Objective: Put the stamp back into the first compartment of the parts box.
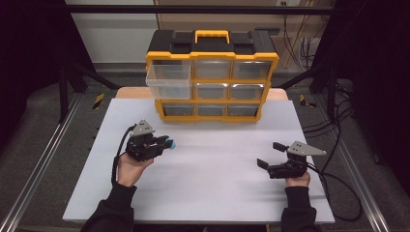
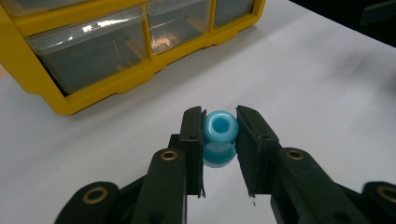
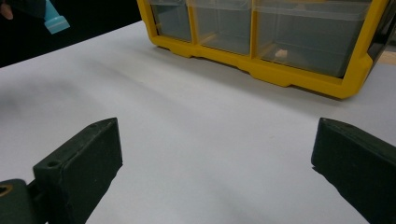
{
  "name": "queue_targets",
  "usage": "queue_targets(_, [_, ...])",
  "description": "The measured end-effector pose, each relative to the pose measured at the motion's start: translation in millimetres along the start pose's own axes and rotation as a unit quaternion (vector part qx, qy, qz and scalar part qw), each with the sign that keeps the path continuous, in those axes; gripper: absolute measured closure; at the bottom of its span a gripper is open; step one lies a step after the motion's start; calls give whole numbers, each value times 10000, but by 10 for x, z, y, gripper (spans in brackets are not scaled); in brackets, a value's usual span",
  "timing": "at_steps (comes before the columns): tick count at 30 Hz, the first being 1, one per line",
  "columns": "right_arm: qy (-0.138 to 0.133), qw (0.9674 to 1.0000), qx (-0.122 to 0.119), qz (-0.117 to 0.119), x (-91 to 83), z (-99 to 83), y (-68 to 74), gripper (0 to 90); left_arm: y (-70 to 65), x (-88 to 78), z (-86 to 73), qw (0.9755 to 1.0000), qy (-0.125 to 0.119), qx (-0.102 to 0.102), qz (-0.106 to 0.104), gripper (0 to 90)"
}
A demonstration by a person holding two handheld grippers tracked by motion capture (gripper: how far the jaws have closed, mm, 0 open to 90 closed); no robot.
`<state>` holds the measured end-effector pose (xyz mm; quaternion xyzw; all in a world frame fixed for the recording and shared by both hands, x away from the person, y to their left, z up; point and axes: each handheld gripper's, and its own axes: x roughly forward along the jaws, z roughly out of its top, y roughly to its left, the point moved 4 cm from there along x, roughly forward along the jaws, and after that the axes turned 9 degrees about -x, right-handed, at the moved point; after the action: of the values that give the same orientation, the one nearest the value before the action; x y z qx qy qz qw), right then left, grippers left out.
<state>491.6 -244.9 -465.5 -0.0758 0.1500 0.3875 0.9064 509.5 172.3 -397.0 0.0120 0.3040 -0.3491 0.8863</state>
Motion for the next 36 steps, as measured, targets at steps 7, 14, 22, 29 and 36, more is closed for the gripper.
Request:
queue_targets(7, [10, 10000, 6, 2, 1, -2, 4, 24, -9, -106, 62, 10000, -93, 26, 3, 723])
queue_targets(14, [17, 10000, 3, 0, 1, -2, 4, 24, -41, -204, 122, 9998, -180, 56, 46, 723])
queue_targets(22, [23, 10000, 3, 1, 2, -3, 4, 24, -62, -294, 199, 9996, -238, 119, 31, 723])
queue_targets(29, [17, 10000, -2, -6, -2, -2, 1, 25, -47, -364, 261, 9994, -312, 111, 4, 723])
queue_targets(36, [28, 10000, 0, -2, 1, -4, 3, 24, -36, -427, 338, 9992, -373, 131, -14, 724])
